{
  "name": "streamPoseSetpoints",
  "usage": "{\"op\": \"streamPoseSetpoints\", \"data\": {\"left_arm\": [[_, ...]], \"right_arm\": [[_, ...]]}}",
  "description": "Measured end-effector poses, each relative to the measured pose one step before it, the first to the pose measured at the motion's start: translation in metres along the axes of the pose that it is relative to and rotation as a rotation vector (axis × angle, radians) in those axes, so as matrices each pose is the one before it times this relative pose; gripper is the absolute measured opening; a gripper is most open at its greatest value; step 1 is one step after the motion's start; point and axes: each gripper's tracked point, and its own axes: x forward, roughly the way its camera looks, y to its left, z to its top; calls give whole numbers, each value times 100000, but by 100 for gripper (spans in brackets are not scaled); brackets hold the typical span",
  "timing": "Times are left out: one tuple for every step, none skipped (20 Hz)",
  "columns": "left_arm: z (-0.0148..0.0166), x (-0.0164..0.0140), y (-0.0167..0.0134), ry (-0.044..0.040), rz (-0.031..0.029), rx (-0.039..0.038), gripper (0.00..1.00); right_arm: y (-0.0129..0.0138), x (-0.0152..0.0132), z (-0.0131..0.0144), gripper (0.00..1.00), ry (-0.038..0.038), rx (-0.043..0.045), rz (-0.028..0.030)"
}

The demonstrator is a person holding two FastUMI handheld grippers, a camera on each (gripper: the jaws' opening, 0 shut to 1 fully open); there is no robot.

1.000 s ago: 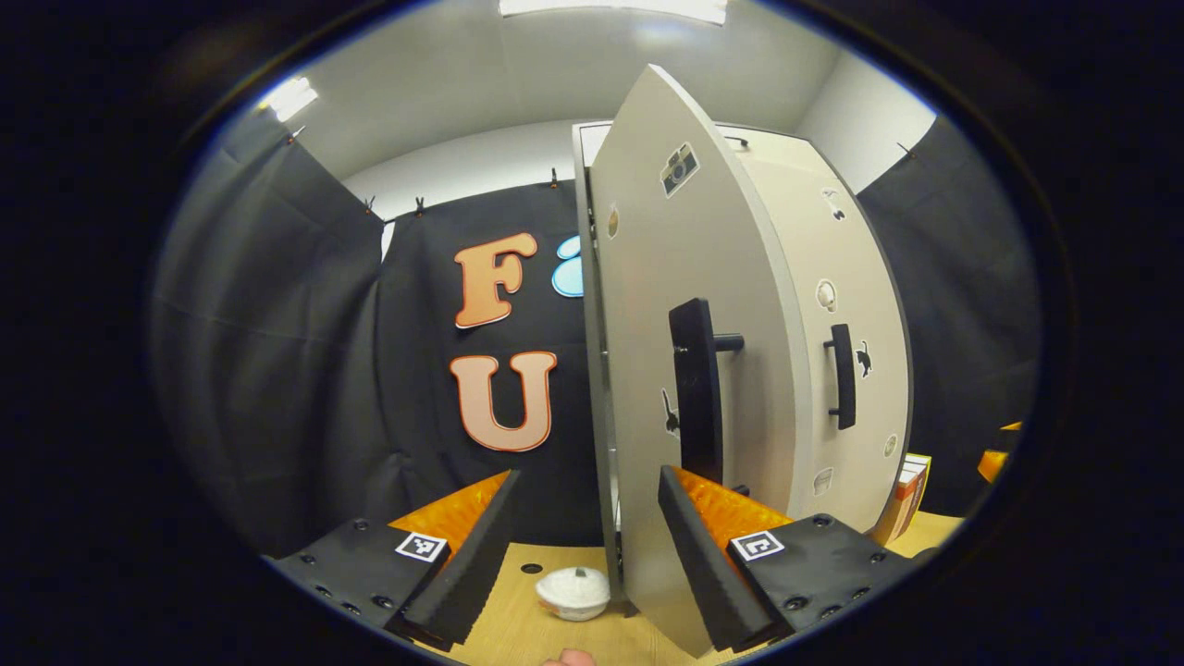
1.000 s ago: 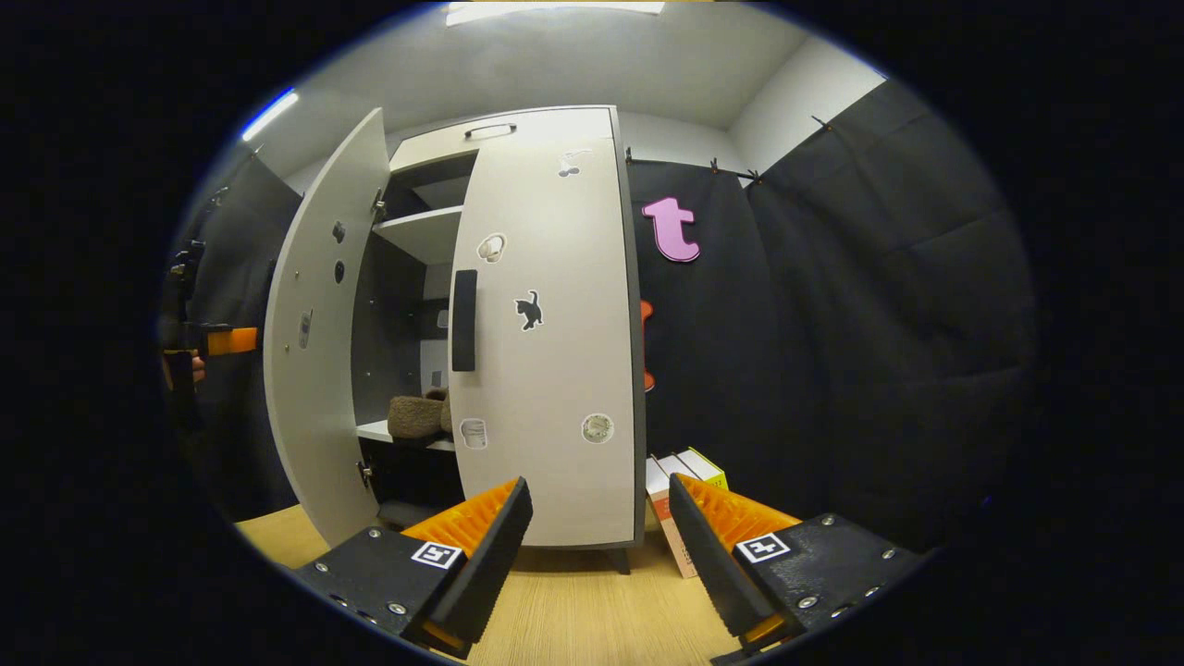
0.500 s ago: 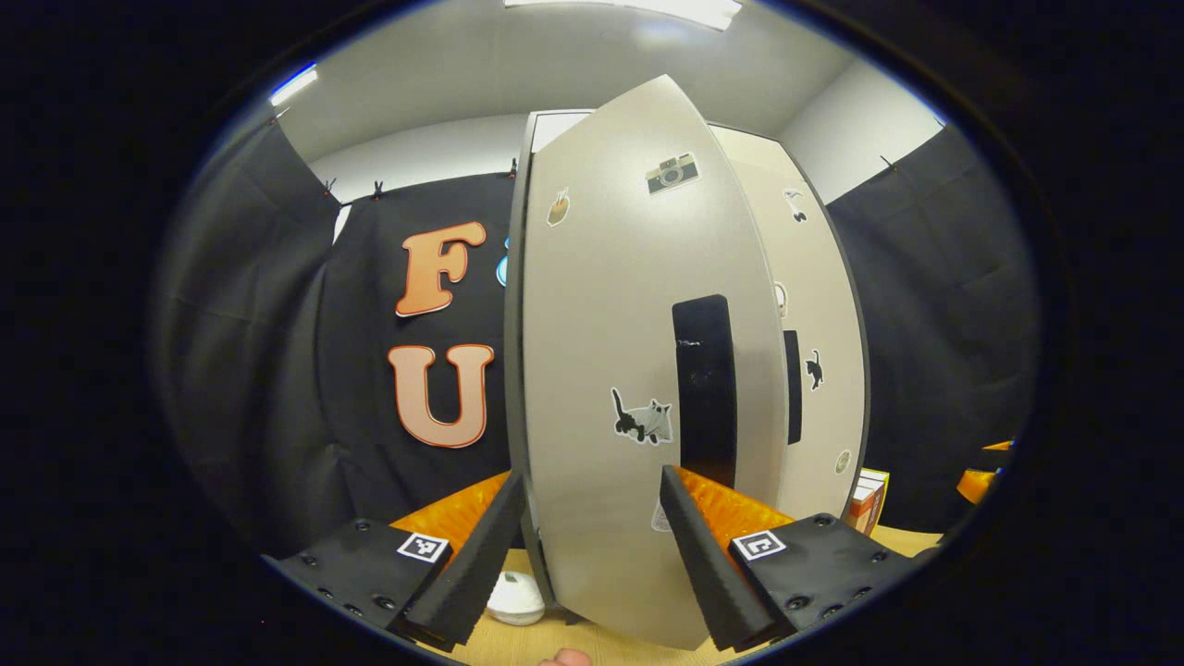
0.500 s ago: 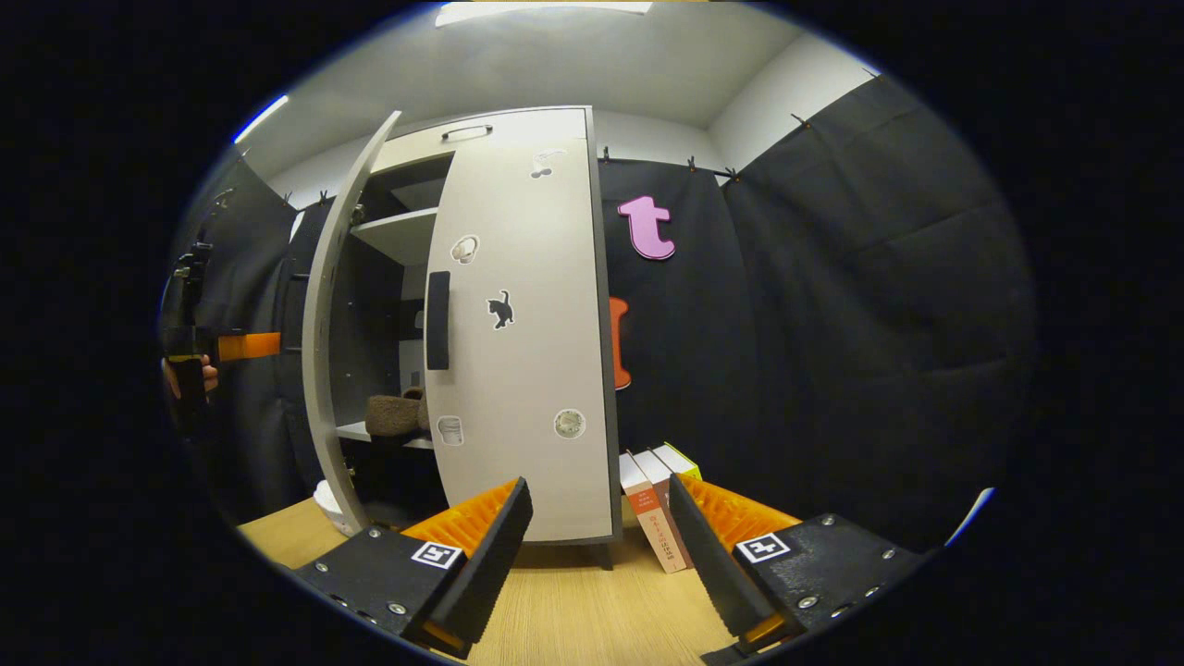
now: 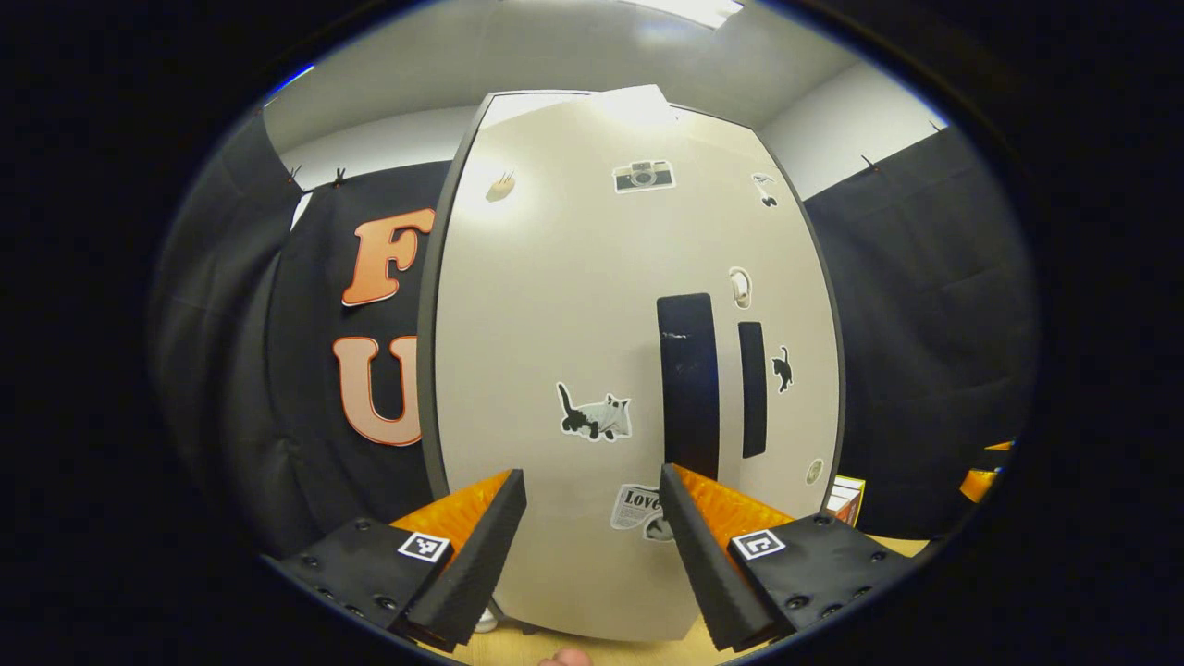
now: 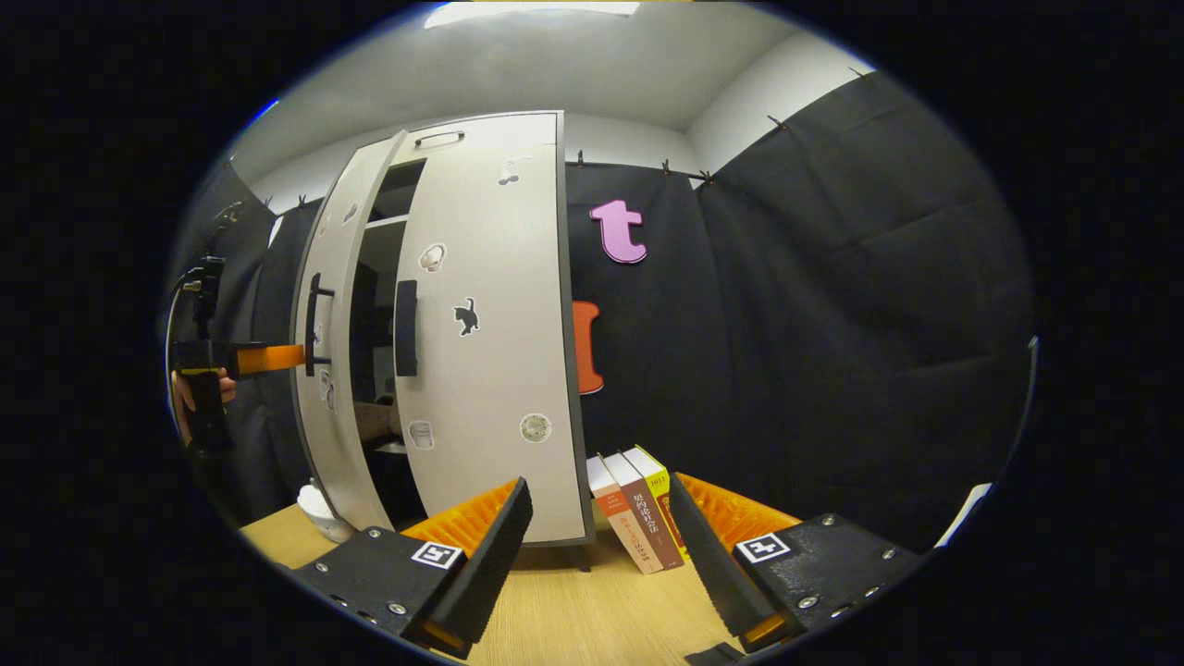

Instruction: Grab one shoe with the right hand and put it into the shoe cabinet, grab the other shoe with the left hand and put it into the shoe cabinet; then close the right door with the right hand and the left door with the left hand.

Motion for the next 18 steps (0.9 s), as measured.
{"op": "streamPoseSetpoints", "data": {"left_arm": [[24,162,-155,246,-293,-35,95],[-104,455,-188,215,-177,312,94],[-57,496,-232,-55,-265,152,95],[-118,431,-147,74,8,-596,94],[-147,403,-217,324,25,-1141,94],[-128,429,-193,340,-189,-1679,94],[-141,286,-83,502,-299,-1748,94],[-58,-14,28,700,-297,-1430,94],[24,-103,-5,384,20,-946,94],[161,-417,42,283,180,-236,94],[71,-110,57,-19,348,251,94],[-30,84,65,-114,441,475,94],[31,54,116,-397,522,278,94],[-38,169,13,-278,297,46,94],[-21,45,34,-25,234,-328,94],[1,26,-74,161,242,-1055,94],[-38,31,-9,108,86,-1198,94],[-57,10,-14,217,-80,-1203,94]], "right_arm": [[-106,-32,-9,92,205,604,-266],[-229,-90,38,92,163,285,-322],[-241,-12,122,92,-304,-76,-684],[-216,-105,136,92,-277,-285,-627],[-217,-61,81,92,-87,-190,-572],[-151,-49,61,92,61,132,-387],[-70,32,1,92,105,266,-249],[-209,20,82,92,90,175,-370],[-160,42,40,92,5,-57,-417],[-161,-49,52,92,-29,-268,-497],[-294,-95,15,92,102,-394,-636],[-124,70,48,92,-44,-250,-391],[-121,88,-6,92,-123,-159,-501],[-160,30,105,92,-75,14,-412],[-67,24,45,92,115,167,-97],[34,103,29,92,-64,78,76],[-97,-8,171,92,-396,-39,-192],[-17,82,78,92,-142,-112,24]]}}
